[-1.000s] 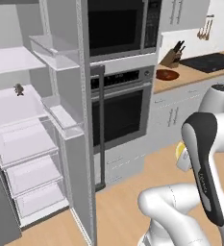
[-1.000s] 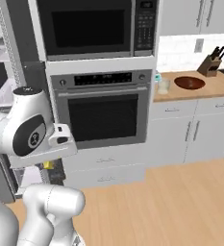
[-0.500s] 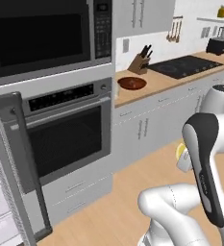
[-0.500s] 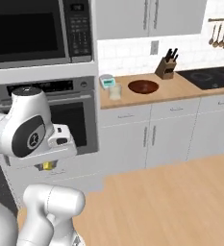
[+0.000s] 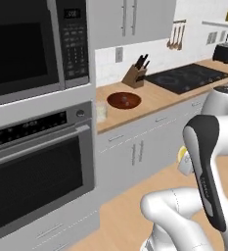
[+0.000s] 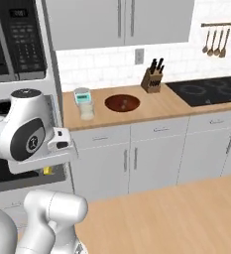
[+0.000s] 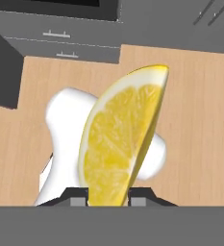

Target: Grab a lemon wedge from the fridge and one ice cube from the ice bowl, and put them in the glass of lemonade.

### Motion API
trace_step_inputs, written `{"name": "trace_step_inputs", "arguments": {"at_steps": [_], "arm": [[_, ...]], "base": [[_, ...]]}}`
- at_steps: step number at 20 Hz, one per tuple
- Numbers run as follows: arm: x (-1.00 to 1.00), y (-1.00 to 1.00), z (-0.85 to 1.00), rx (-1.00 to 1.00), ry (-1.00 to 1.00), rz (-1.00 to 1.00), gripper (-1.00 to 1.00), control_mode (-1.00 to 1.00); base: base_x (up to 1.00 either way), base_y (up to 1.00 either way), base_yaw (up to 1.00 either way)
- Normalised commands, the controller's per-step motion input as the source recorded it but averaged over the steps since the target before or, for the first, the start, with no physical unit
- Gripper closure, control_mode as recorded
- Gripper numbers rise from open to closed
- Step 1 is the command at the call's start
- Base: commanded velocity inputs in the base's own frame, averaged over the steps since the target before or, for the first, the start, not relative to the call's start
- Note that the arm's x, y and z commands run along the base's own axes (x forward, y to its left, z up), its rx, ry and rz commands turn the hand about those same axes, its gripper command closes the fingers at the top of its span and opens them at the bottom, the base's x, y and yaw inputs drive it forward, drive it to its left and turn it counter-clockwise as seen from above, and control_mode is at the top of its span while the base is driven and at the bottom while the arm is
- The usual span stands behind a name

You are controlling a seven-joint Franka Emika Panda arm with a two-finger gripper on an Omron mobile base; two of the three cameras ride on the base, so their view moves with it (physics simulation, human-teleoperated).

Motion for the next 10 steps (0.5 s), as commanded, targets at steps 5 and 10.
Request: {"name": "trace_step_inputs", "arguments": {"at_steps": [5, 10], "arm": [[0.0, 0.0, 0.0, 0.0, 0.0, 0.0, 1.0, 1.0], [0.0, 0.0, 0.0, 0.0, 0.0, 0.0, 1.0, 1.0]], "base": [[0.98, -0.62, 0.3], [0.62, -0.55, 0.55]]}}
